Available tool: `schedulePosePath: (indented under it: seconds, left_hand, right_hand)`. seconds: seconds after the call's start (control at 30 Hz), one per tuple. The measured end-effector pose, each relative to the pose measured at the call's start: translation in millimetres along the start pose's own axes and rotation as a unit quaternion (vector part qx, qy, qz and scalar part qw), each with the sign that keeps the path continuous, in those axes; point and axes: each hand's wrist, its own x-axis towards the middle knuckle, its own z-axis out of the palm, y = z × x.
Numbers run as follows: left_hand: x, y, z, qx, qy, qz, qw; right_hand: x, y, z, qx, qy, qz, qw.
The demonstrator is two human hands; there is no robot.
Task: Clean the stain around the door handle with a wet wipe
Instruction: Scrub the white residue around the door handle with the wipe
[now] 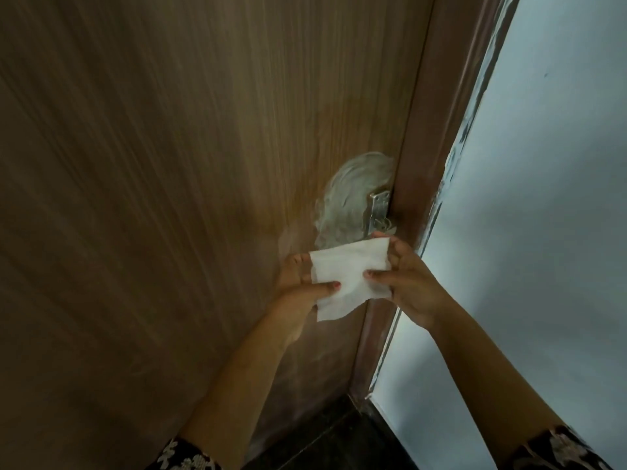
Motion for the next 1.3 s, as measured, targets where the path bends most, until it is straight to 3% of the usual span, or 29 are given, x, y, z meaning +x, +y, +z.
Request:
schedulePosePath:
  seconds: [0.07, 0.2, 0.5, 0.63, 0.73, 0.83, 1.03, 1.17, 1.3]
  left_hand:
    - [6.0, 0.8, 4.8, 0.044, 0.019, 0.065, 0.997]
    - [13.8, -3.6, 15.4, 0.044, 0.011, 0.119, 0.992]
    - [16.7, -9.0, 25.5, 0.056, 0.006, 0.193, 0.980]
    - [16.7, 0.9, 41.3, 0.115, -0.043, 0.229, 0.966]
    - [19.1, 8.0, 57.5, 0.139, -0.081, 0.256, 0.953]
    - [20.3, 12.5, 63.4, 0.102, -0.052, 0.252, 0.961]
    - [13.4, 19.1, 60.7, 0.035, -0.047, 0.168, 0.984]
    - [13.3, 20.9, 61.7, 0.004, 0.000, 0.111, 0.994]
    - [16.4, 18.4, 52.7, 0.142, 0.105, 0.210, 0.962]
  right_hand:
    - [4.6, -0.5, -9.3, -0.049, 0.015, -0.050, 0.997]
    - [8.4, -3.2, -23.9, -0.117, 0.001, -0.119, 0.986]
    - [4.4, -16.8, -51.0, -0.228, -0.139, 0.018, 0.963]
    - [4.5, -29.3, -54.8, -0.265, -0.122, -0.060, 0.955]
    - [3.7, -31.2, -43.6, -0.277, -0.158, -0.079, 0.945]
    - [5.3, -27.1, -43.3, -0.268, -0.145, -0.103, 0.947]
    - [4.0, -28.4, -47.5, -0.213, -0.190, -0.002, 0.958]
    - [10.0, -28.4, -47.5, -0.239, -0.115, -0.047, 0.963]
    - [25.8, -24.1, -56.7, -0.236, 0.063, -0.129, 0.961]
